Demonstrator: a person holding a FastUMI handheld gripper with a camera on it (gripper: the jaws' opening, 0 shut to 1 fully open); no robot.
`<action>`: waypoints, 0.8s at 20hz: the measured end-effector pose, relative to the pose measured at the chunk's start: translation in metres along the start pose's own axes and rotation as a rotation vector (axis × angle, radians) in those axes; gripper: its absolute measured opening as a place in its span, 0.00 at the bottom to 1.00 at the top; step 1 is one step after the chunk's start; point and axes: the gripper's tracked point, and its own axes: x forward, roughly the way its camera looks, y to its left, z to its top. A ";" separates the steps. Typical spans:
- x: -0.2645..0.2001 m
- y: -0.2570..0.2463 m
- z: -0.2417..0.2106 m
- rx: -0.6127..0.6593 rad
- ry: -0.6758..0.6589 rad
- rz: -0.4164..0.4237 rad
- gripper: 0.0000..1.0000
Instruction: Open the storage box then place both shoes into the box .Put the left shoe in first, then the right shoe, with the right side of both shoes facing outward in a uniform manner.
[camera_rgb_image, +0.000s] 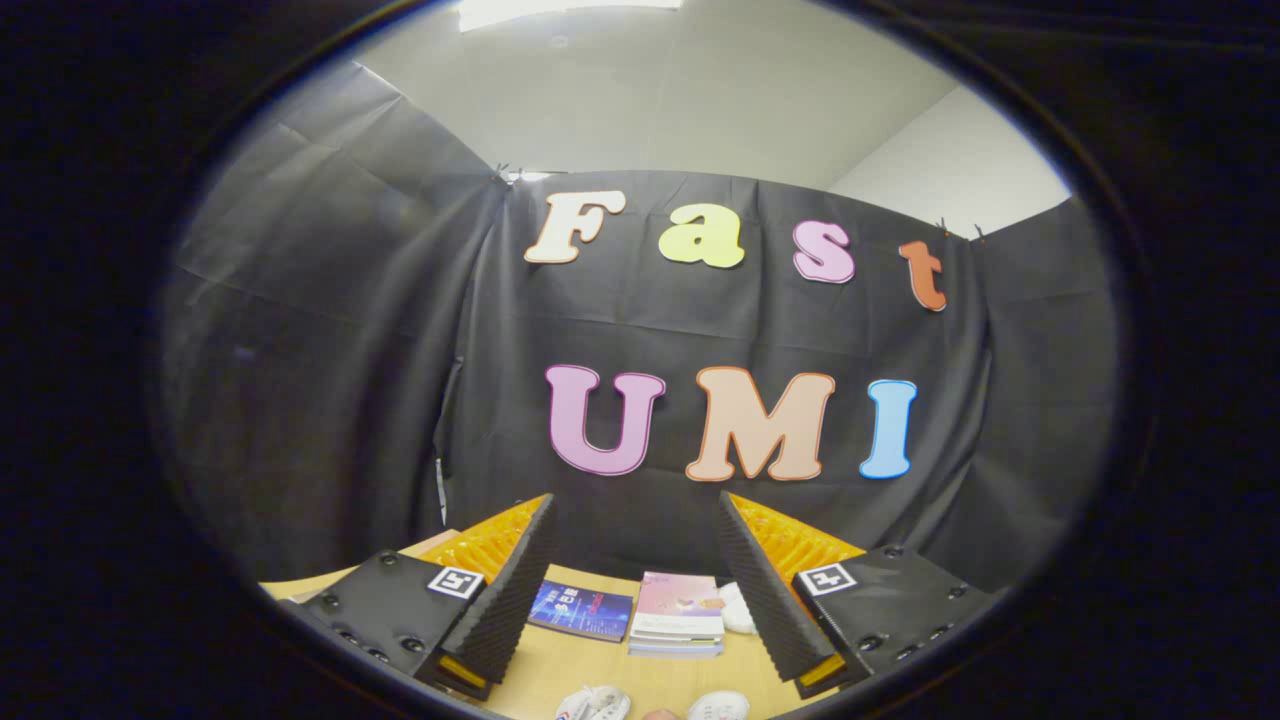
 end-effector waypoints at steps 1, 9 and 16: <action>0.001 0.001 -0.001 0.004 0.007 0.005 0.98; 0.012 0.065 -0.104 0.286 0.242 0.236 0.98; 0.016 0.113 -0.221 0.544 0.497 0.328 0.96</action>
